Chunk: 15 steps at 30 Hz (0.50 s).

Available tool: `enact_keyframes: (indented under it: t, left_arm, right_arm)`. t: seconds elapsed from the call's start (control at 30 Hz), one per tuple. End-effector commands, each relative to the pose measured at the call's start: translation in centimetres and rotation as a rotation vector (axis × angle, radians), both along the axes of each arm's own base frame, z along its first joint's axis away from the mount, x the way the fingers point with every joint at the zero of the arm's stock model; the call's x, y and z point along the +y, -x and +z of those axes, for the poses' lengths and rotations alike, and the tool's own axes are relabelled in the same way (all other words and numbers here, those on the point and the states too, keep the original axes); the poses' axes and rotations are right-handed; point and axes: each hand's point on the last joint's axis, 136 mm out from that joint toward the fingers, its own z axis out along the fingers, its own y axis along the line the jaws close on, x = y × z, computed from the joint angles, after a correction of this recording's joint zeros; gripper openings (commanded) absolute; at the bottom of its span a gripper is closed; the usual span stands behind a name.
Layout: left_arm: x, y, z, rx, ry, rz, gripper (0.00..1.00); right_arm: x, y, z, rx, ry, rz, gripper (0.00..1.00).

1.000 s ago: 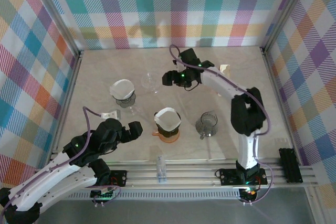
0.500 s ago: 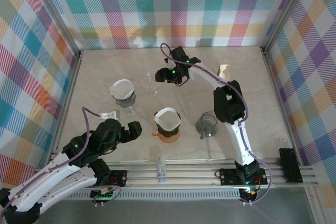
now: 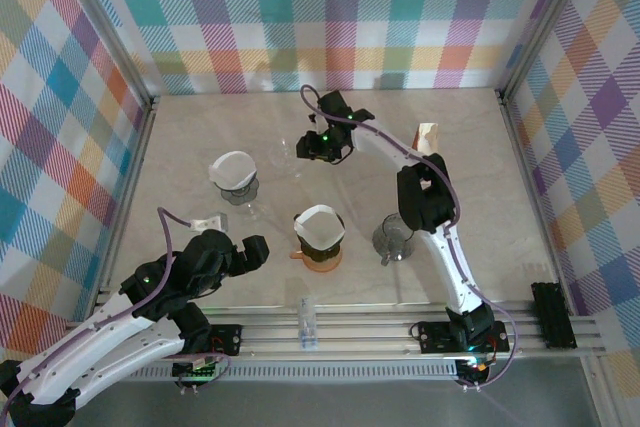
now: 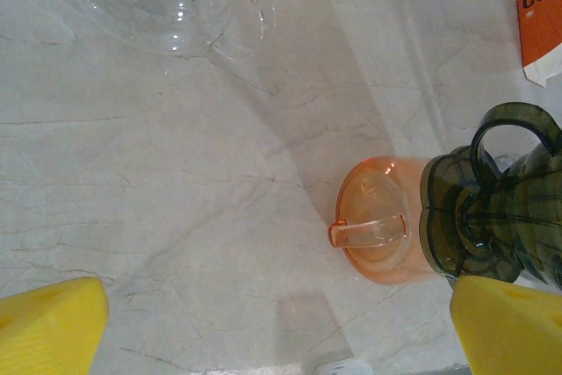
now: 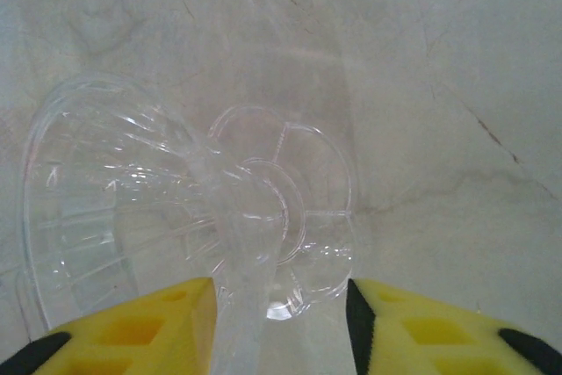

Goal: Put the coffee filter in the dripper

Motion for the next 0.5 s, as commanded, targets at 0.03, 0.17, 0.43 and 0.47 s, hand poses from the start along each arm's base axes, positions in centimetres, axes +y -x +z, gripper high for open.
enact_keyframes:
  t: [0.03,0.17,0.43,0.47]
  left_arm:
    - [0.8,0.0,-0.5,0.002,-0.019,0.028,1.00]
    - [0.8,0.0,-0.5,0.001,-0.020,0.029,1.00]
    - [0.7,-0.2,-0.3,-0.003,-0.020,0.031,1.00]
    - [0.8,-0.1,-0.3,-0.004,-0.021,0.030,1.00]
  right_arm:
    - [0.3,0.2,-0.1,0.003,0.016,0.006,0.31]
    - [-0.1,0.1,0.4,-0.008,0.035,-0.012,0.20]
    - [-1.6,-0.4,3.2,-0.071,0.065,-0.087,0.07]
    - [-2.0,-0.4,3.8,-0.083,0.071,-0.099,0.05]
